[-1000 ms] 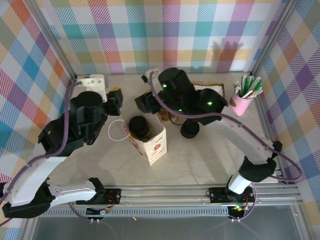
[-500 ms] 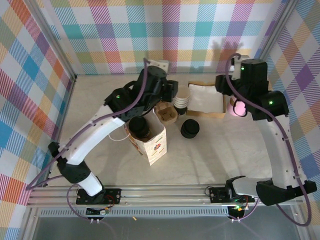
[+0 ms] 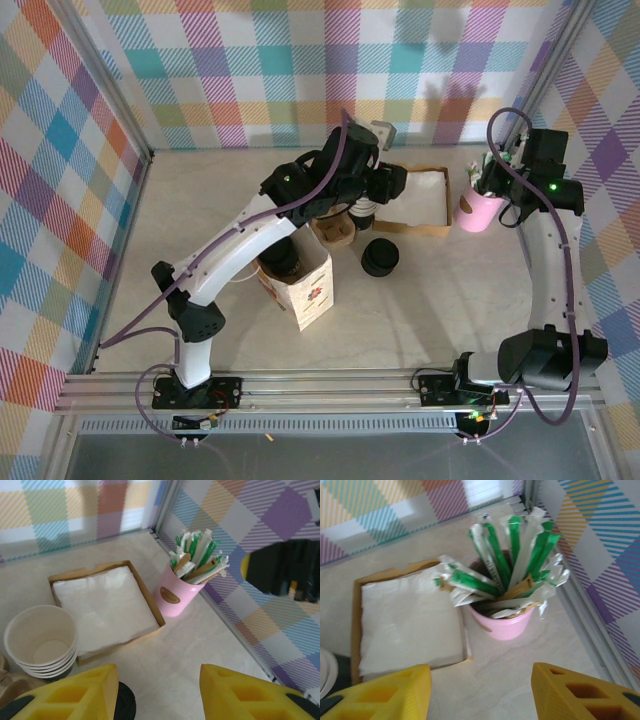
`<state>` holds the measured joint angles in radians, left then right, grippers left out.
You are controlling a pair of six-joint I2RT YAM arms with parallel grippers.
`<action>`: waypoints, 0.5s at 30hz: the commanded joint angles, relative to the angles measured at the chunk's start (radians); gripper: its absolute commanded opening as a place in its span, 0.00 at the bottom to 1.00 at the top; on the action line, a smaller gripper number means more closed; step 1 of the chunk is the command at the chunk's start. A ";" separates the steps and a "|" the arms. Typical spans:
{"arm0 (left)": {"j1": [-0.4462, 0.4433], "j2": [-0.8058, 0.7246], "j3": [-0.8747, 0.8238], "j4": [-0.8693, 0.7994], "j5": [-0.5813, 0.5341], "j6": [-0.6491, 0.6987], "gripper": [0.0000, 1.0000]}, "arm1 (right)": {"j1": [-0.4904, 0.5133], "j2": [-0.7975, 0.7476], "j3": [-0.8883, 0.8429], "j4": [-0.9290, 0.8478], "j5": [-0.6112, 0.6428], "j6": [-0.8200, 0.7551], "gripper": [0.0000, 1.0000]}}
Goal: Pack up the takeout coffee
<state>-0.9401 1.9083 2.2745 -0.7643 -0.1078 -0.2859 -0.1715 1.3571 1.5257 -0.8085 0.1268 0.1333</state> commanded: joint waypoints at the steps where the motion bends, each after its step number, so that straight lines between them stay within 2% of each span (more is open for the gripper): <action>1: -0.004 0.003 0.038 -0.040 0.051 0.039 0.48 | -0.045 0.025 -0.019 0.093 -0.008 -0.019 0.57; 6: -0.005 0.010 0.039 -0.038 0.070 0.098 0.49 | -0.089 0.058 -0.044 0.154 -0.020 -0.029 0.60; 15: -0.005 0.038 0.040 0.031 0.039 0.165 0.50 | -0.108 0.098 -0.072 0.191 -0.064 -0.011 0.53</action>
<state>-0.9401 1.9259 2.2807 -0.7738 -0.0536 -0.1619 -0.2756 1.4460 1.4670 -0.6605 0.0914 0.1184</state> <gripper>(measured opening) 0.500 0.535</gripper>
